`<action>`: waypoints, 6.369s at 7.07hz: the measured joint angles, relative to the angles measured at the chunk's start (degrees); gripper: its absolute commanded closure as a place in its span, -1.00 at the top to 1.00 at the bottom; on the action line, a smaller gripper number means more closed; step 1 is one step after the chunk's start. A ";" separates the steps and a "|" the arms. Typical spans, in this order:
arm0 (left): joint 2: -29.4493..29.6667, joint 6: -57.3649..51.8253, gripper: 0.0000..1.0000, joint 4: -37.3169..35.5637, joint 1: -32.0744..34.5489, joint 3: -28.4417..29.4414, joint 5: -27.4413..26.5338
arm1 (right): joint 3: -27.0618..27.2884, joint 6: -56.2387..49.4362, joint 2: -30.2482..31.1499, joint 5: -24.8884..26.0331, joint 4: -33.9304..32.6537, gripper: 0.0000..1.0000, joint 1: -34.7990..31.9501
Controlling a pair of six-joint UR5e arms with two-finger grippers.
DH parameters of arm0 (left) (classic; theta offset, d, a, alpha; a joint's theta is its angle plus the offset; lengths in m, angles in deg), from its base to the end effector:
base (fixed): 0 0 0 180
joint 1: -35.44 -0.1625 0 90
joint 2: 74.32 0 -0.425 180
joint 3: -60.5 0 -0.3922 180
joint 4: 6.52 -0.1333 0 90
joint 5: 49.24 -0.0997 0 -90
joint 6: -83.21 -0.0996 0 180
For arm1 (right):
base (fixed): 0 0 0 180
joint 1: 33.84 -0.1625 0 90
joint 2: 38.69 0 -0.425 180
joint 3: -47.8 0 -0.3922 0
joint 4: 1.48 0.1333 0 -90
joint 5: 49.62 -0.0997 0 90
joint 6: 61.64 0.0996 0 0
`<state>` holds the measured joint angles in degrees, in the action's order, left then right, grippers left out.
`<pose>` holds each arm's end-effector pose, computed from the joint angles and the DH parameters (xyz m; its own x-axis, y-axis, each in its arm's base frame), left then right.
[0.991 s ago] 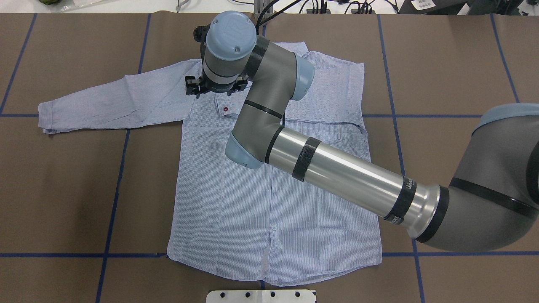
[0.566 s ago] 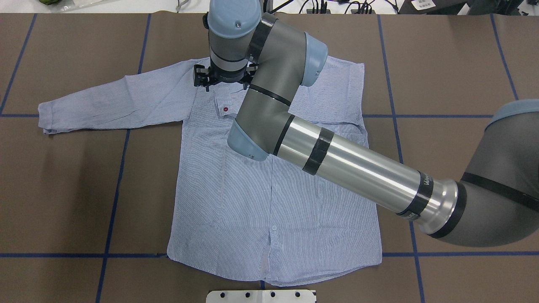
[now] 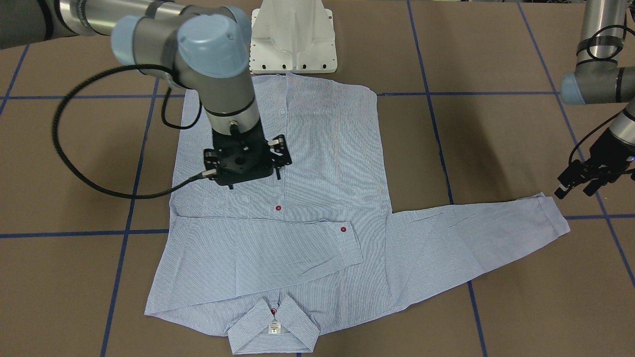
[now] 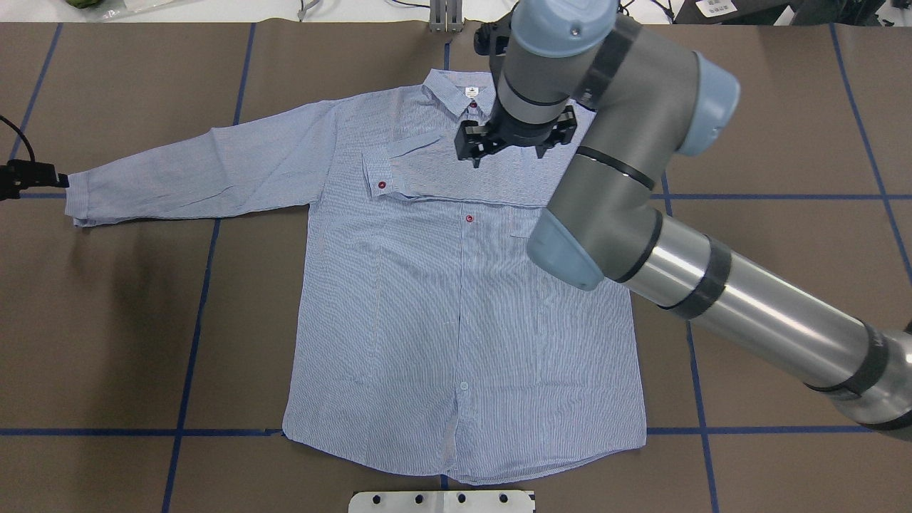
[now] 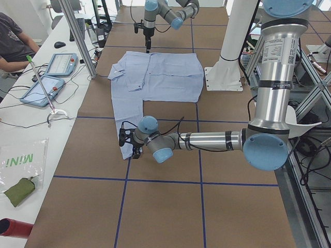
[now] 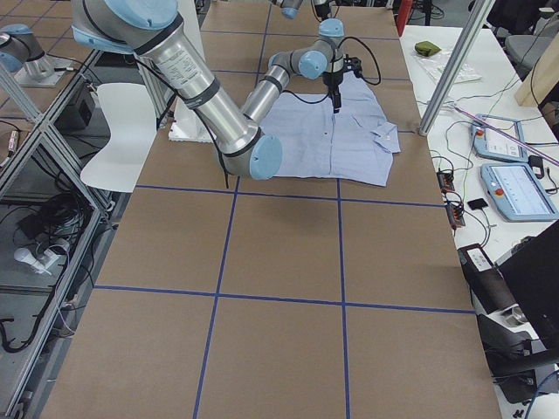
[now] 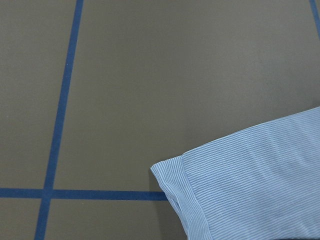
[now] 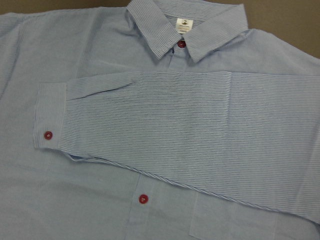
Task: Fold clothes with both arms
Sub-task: 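Carry the grasped sleeve with the right gripper across the shirt front, then release the sleeve and raise the right gripper while the left gripper grasps the other cuff, then fold the other sleeve with the left gripper across the shirt front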
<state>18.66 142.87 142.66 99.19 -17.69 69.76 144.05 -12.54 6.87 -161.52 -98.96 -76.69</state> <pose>0.1627 -0.5222 0.6260 0.5564 -0.1294 -0.8208 0.3919 0.9119 0.1219 -0.4346 -0.5343 0.1616 0.6944 -0.1844 0.6955 0.0144 0.9700 0.2428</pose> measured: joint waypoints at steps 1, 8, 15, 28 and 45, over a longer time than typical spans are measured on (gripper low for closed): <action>0.49 1.09 0.77 0.27 -0.93 0.78 -1.67 | 4.48 -2.09 4.10 -1.82 -2.43 1.00 -1.74; 3.08 1.94 0.04 1.09 -2.92 6.77 -5.40 | 14.72 -10.30 17.55 -4.67 -3.91 1.00 -5.77; 3.00 4.33 -0.15 1.12 -4.44 6.02 -5.27 | 15.16 -10.33 17.72 -5.99 -4.03 1.00 -6.33; 1.72 4.34 -1.00 -0.05 -3.85 2.42 -5.16 | 15.03 -10.25 17.74 -5.98 -4.01 1.00 -6.31; 54.62 35.70 -1.00 -35.00 -18.78 -1.59 -2.05 | 23.10 -34.71 42.20 -14.42 -6.58 1.00 -23.79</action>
<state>73.29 178.57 107.65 80.40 -19.28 67.71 167.15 -47.25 49.07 -175.93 -105.54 -100.48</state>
